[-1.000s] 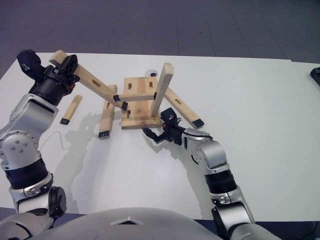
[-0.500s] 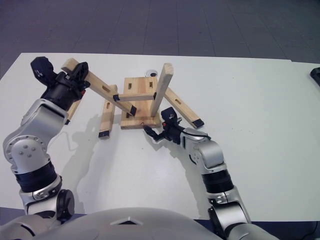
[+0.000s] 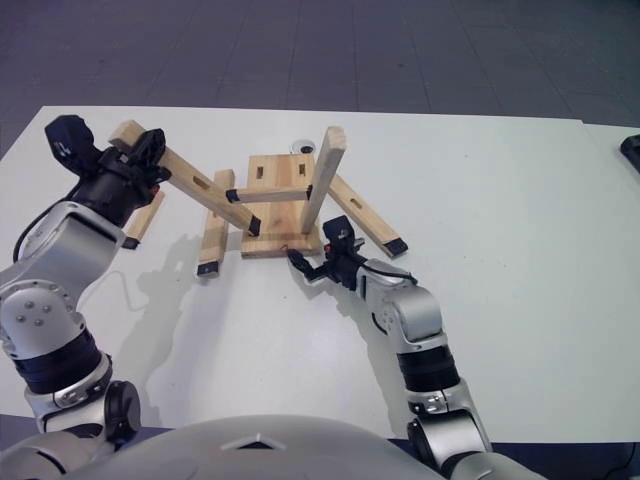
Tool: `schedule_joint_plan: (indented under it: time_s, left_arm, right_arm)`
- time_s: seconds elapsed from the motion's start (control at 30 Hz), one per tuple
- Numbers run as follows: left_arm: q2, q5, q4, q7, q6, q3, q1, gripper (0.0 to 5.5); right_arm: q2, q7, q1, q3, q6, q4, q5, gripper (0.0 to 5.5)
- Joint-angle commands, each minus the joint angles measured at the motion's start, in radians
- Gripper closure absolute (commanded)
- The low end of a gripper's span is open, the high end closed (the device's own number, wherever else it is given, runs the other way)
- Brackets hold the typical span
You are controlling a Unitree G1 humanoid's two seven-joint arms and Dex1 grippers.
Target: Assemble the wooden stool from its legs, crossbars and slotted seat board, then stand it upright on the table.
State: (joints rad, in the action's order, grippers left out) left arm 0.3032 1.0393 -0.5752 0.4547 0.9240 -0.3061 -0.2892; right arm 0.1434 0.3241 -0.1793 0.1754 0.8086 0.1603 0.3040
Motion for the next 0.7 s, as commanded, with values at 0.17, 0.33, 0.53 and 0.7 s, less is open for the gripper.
schedule_joint_plan:
  time_s: [0.17,0.33,0.53,0.7]
  left_arm:
    - [0.089,-0.151,-0.053,0.036,0.157,0.161,0.046,4.46]
    - [0.089,-0.217,-0.051,0.003,0.153,0.195,0.092,4.46]
    - [0.084,-0.291,0.012,-0.065,0.091,0.171,0.151,4.46]
    - [0.117,-0.403,0.049,-0.154,0.029,0.277,0.238,4.46]
  right_arm:
    - [-0.035,-0.060,0.033,-0.045,-0.020,0.101,0.004,0.10]
    - [-0.019,-0.048,0.064,-0.075,-0.048,0.169,0.018,0.10]
    - [0.025,-0.033,0.049,-0.064,-0.068,0.202,-0.010,0.10]
    - [0.066,-0.035,0.017,-0.117,-0.074,0.238,-0.008,0.10]
